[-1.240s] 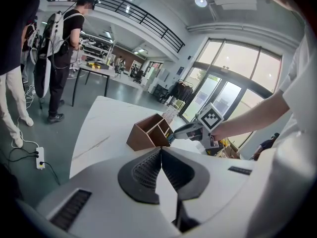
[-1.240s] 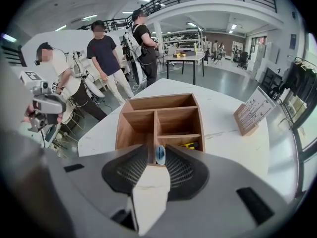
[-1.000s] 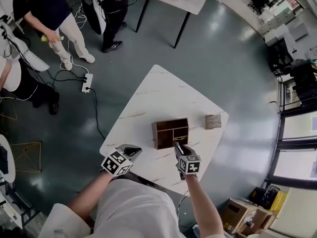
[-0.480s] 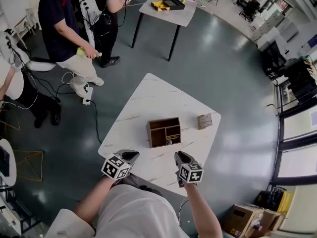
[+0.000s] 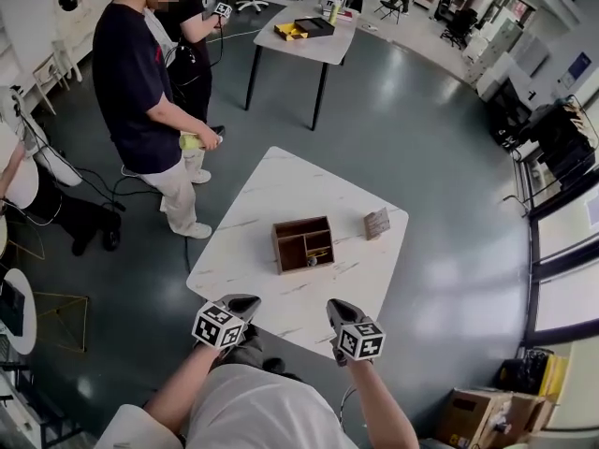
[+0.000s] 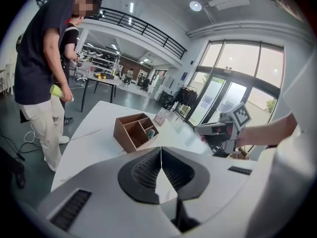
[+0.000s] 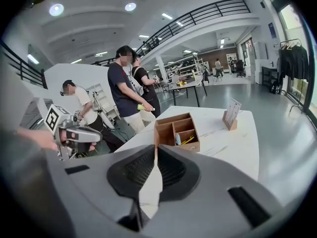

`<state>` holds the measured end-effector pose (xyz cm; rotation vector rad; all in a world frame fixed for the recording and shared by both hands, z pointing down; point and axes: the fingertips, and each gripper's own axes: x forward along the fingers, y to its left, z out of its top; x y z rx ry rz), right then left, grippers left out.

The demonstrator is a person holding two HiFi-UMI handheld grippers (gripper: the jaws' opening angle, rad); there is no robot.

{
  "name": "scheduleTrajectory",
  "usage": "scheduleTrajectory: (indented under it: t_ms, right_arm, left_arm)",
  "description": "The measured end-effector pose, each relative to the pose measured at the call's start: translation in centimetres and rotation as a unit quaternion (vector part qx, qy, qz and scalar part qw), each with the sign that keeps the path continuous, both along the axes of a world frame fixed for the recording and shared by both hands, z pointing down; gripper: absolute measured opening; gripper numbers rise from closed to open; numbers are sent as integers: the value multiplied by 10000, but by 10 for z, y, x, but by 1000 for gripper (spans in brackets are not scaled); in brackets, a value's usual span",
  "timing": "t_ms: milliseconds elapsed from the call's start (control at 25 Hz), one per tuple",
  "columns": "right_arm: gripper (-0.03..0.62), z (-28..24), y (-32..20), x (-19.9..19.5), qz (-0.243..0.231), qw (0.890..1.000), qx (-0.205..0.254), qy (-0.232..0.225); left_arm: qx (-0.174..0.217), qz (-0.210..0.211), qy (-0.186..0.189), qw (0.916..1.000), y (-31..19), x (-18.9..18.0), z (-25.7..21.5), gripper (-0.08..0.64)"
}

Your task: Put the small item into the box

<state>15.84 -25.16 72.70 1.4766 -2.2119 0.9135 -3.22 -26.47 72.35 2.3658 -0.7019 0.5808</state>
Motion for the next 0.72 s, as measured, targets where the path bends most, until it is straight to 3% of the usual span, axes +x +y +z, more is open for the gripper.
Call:
scheduleTrajectory:
  t_ms: [440,720]
  right_arm:
    - [35,-29,70,0,36,9988,411,-258]
    - [35,-47,97,3,106,9972,660,-339]
  left_arm:
    - [288,-49,-27,9996,62,1,-28,14]
    - [363,-263,-22,9990,92,-17,-36,14]
